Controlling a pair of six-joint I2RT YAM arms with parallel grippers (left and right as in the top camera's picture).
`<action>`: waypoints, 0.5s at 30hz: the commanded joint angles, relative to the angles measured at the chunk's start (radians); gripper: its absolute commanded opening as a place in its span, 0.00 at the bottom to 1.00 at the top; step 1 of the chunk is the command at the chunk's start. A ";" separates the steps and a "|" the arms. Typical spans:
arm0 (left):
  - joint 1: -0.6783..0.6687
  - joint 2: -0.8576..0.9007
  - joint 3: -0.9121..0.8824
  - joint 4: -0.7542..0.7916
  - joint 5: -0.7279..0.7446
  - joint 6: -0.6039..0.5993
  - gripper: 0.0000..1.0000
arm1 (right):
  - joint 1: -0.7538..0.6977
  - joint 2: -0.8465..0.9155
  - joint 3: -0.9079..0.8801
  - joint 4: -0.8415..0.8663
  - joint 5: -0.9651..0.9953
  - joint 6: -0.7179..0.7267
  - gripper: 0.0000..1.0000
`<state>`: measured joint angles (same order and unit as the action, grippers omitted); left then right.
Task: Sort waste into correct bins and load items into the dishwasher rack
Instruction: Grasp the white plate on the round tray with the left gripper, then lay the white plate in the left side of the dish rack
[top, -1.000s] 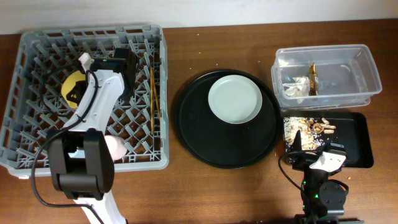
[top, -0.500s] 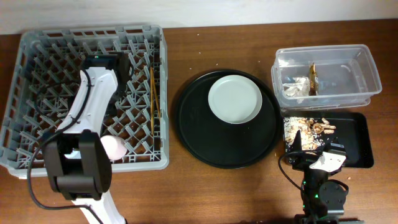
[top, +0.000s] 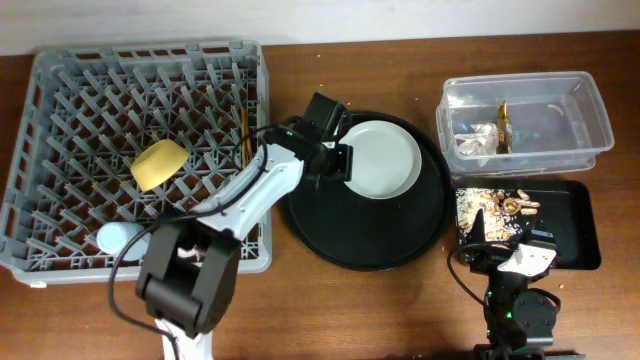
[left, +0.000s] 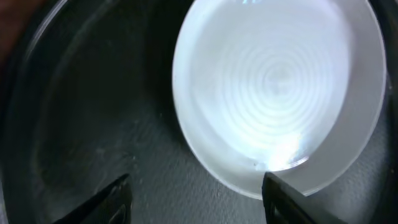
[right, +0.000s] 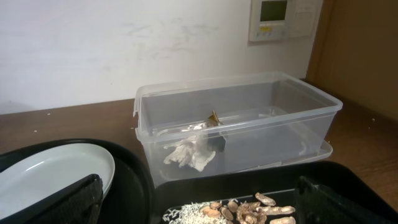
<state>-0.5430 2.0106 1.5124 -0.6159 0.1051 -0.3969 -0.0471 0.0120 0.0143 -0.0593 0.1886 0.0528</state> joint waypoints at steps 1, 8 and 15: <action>0.000 0.097 -0.009 0.064 0.069 -0.037 0.65 | -0.006 -0.006 -0.009 -0.003 -0.002 0.007 0.98; 0.017 0.132 0.011 0.062 0.025 -0.020 0.00 | -0.006 -0.006 -0.009 -0.003 -0.002 0.007 0.98; 0.128 0.047 0.175 -0.230 0.003 0.104 0.00 | -0.006 -0.006 -0.009 -0.003 -0.002 0.007 0.98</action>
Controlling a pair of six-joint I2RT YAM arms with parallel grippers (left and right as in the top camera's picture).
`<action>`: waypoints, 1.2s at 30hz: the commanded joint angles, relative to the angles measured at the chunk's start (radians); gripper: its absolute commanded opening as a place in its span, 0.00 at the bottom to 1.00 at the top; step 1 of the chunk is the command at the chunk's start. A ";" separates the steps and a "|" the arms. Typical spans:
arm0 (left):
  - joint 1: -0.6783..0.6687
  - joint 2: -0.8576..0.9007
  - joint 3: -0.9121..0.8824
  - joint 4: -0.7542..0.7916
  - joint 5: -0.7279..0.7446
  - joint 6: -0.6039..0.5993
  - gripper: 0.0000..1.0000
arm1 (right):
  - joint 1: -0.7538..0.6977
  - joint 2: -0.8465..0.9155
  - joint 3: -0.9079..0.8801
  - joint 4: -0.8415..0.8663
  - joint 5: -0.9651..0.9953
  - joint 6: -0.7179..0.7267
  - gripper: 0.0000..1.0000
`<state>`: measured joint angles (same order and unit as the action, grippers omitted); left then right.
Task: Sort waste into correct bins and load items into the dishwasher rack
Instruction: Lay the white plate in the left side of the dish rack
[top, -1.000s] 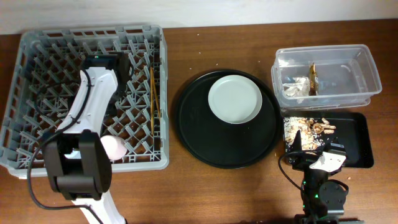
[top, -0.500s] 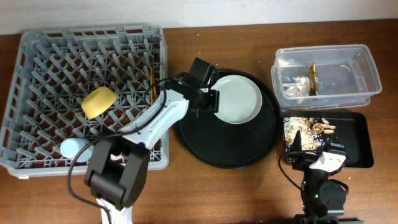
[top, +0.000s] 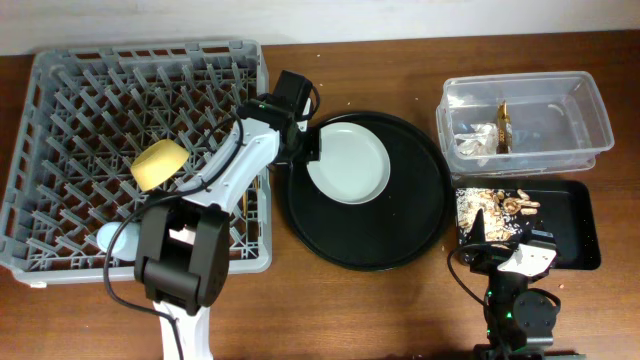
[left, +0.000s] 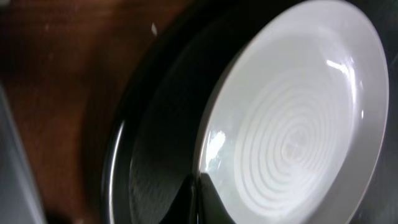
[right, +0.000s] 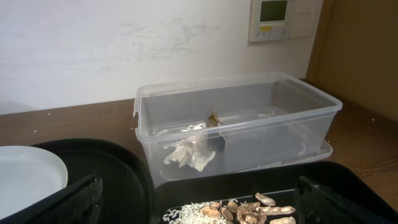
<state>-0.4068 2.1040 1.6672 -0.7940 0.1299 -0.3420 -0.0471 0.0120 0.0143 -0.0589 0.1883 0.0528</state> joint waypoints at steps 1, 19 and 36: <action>0.006 -0.090 0.023 -0.053 -0.014 0.049 0.00 | -0.006 -0.006 -0.009 -0.004 -0.002 0.007 0.98; 0.374 -0.487 0.033 -0.212 -1.357 0.309 0.00 | -0.006 -0.006 -0.009 -0.004 -0.002 0.007 0.98; 0.495 -0.254 0.033 -0.159 -1.165 0.314 0.23 | -0.006 -0.006 -0.009 -0.004 -0.002 0.007 0.98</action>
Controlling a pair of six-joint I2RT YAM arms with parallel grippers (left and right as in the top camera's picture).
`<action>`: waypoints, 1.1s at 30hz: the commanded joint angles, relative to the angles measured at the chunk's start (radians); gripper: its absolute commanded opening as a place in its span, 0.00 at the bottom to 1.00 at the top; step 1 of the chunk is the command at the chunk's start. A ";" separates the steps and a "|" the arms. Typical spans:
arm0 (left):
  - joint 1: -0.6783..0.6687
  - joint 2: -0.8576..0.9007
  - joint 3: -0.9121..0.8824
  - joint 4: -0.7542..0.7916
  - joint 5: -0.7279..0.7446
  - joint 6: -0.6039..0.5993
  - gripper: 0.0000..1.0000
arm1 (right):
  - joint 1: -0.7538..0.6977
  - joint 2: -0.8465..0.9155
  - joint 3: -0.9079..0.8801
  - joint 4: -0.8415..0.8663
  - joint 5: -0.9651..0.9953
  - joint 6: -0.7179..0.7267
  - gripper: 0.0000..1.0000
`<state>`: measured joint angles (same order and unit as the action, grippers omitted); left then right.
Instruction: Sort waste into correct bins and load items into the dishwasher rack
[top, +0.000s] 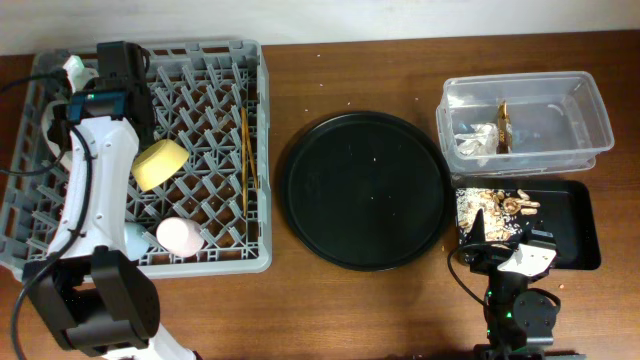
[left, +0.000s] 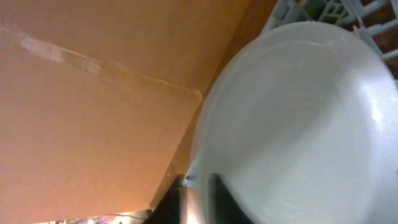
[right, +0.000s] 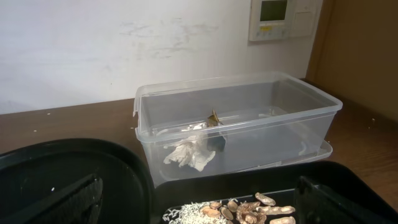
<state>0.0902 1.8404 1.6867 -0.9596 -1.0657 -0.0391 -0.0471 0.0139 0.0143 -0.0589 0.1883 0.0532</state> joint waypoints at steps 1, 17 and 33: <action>-0.002 0.009 0.014 0.006 0.031 0.027 0.36 | -0.006 -0.008 -0.009 -0.004 -0.002 0.007 0.99; 0.819 -0.018 0.012 -0.177 1.230 -0.271 0.53 | -0.006 -0.006 -0.009 -0.004 -0.002 0.007 0.98; 0.724 0.100 0.057 -0.174 1.279 -0.148 0.00 | -0.006 -0.006 -0.009 -0.004 -0.002 0.007 0.98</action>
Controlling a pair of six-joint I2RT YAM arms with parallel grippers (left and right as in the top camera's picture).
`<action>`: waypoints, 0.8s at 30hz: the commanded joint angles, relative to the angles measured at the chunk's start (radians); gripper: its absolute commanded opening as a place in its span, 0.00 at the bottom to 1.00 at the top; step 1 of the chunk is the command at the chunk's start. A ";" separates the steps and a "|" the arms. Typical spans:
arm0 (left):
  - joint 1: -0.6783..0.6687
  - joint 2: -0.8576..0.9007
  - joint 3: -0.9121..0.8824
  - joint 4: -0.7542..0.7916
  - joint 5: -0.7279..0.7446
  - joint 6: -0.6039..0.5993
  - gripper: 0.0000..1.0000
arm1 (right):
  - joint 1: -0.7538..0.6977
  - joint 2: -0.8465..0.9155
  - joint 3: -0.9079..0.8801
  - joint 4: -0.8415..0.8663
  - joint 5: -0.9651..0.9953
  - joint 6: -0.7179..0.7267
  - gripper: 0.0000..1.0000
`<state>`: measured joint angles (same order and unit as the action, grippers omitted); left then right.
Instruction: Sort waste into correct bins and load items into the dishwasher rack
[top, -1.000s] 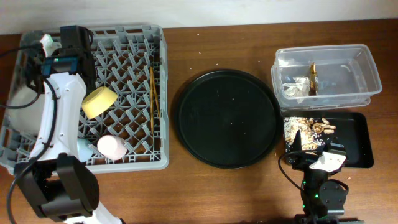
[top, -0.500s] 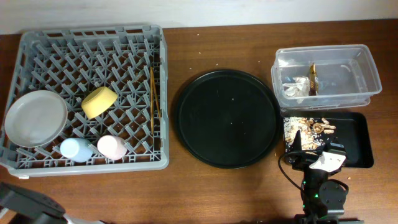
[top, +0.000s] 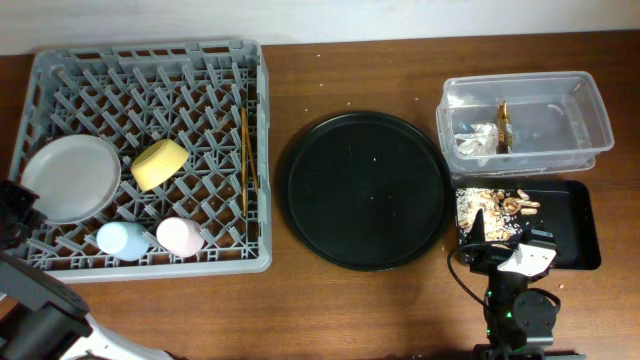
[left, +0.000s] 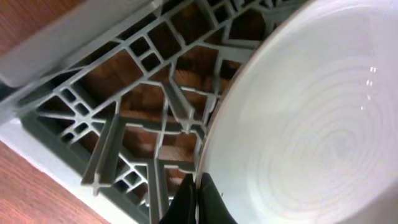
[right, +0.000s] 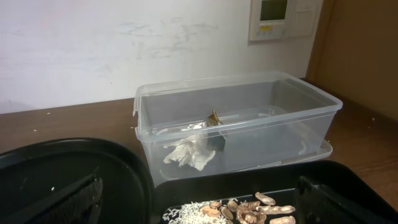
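Note:
The white plate (top: 70, 178) leans in the left part of the grey dishwasher rack (top: 150, 50), next to a yellow bowl (top: 160, 163). At the table's left edge my left gripper (top: 30, 207) is shut on the plate's near rim. In the left wrist view the plate (left: 311, 124) fills the right side and the pinched left gripper (left: 199, 196) shows at the bottom, over the rack's tines. My right gripper (right: 199, 202) stands open at the front right, above the food scraps.
A blue cup (top: 120, 240), a pink cup (top: 180, 235) and chopsticks (top: 245, 160) sit in the rack. A round black tray (top: 365, 190) lies mid-table. At the right are a clear bin (top: 525, 120) holding wrappers and a black tray (top: 570, 235) with rice and nut shells.
The plate was held above the rack's back left corner; now it rests in the rack's left side. My left arm has moved to the table's left edge, still shut on the rim.
My left gripper stood open over the plate on the round black tray. Then it was shut on the plate's rim at the tray's left. Later it held the plate over the rack's back left, and now the plate sits in the rack. The right arm stayed still.

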<state>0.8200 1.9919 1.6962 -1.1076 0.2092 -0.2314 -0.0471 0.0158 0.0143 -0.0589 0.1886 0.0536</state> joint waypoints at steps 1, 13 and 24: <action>-0.030 -0.119 0.081 -0.031 -0.005 0.082 0.00 | -0.006 -0.008 -0.009 -0.004 -0.002 0.006 0.98; -0.622 -0.215 0.092 0.198 -1.187 0.220 0.00 | -0.006 -0.008 -0.009 -0.004 -0.002 0.006 0.98; -0.771 -0.047 0.051 0.200 -1.214 0.158 0.67 | -0.006 -0.008 -0.009 -0.004 -0.002 0.006 0.98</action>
<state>0.0803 1.9305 1.7462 -0.9024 -1.0431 -0.0597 -0.0471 0.0139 0.0143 -0.0589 0.1886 0.0525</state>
